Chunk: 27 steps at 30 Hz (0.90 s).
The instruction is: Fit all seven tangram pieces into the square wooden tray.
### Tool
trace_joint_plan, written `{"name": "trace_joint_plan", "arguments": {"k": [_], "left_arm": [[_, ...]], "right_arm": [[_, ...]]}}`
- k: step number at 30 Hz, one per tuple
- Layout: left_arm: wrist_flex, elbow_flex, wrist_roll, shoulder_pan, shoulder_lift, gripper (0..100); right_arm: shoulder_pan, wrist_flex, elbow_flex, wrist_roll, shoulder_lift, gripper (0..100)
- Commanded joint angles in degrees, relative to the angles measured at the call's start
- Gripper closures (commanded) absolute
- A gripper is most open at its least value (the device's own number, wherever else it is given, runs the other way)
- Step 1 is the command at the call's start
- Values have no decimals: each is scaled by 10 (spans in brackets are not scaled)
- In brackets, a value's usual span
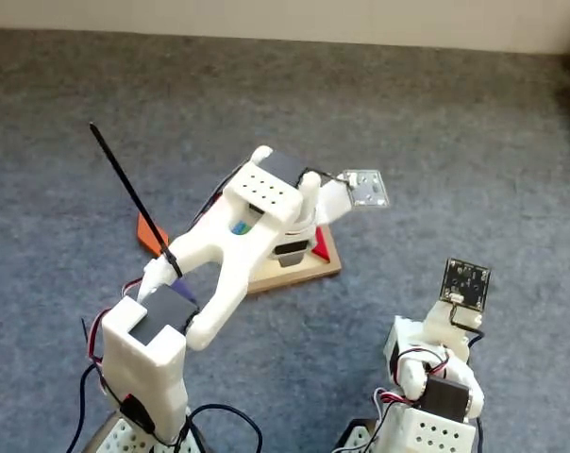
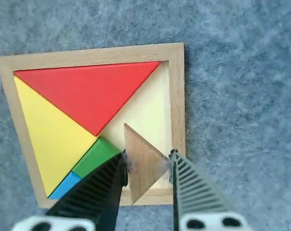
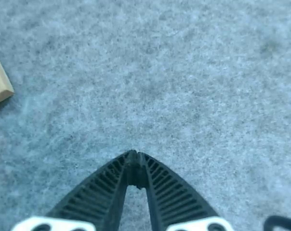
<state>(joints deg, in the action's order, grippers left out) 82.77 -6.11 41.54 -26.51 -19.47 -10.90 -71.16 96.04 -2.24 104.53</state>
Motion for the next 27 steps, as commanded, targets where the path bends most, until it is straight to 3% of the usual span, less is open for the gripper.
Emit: {"name": "trace_joint_plan", "arguments": {"k": [1,5,16,18,23,27], "left_arm": [[3,-29,23,-5,9,988],[31,-29,21,-7,8,989],[30,-33,-156,12,13,989],[30,-35,-229,12,14,989],[31,-58,-509,15,7,989],[31,-61,-690,24,8,989]], "right_arm": [[0,-5,80,-5,11,993],[0,-5,80,-5,11,993],[0,-5,80,-5,11,993],[0,-5,80,-5,11,993],[0,-5,80,-5,11,993],[0,-5,80,-5,11,993]]}}
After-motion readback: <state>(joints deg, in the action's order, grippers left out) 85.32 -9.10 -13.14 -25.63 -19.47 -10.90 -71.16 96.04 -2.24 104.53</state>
